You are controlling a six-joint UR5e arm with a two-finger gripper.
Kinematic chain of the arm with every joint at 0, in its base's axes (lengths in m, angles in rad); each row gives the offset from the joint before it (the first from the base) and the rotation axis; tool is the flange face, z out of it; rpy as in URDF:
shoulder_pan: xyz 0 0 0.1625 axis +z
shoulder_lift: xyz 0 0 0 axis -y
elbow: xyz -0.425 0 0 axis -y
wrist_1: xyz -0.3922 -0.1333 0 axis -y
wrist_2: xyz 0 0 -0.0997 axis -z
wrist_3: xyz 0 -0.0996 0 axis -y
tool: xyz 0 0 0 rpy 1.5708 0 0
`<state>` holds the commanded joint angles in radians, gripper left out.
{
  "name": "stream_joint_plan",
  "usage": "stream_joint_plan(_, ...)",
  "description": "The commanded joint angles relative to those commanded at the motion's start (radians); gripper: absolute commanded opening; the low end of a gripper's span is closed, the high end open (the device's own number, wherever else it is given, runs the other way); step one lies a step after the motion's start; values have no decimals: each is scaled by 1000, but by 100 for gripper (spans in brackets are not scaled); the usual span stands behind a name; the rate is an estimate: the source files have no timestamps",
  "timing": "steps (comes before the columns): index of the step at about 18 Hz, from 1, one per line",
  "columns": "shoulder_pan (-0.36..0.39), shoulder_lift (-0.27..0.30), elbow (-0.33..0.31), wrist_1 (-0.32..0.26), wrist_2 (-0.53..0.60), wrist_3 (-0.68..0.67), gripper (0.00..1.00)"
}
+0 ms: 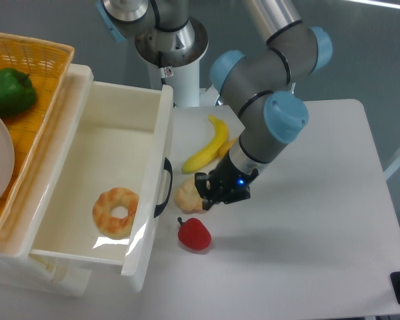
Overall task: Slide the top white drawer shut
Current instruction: 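Bring the gripper against the drawer front beside its black handle, then push the white drawer into the cabinet with the gripper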
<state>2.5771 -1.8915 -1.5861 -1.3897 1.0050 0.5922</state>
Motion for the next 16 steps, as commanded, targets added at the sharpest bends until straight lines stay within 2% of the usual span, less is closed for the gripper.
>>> stream_joint_plan(16, -32, 23, 0, -3, -57, -25, 0)
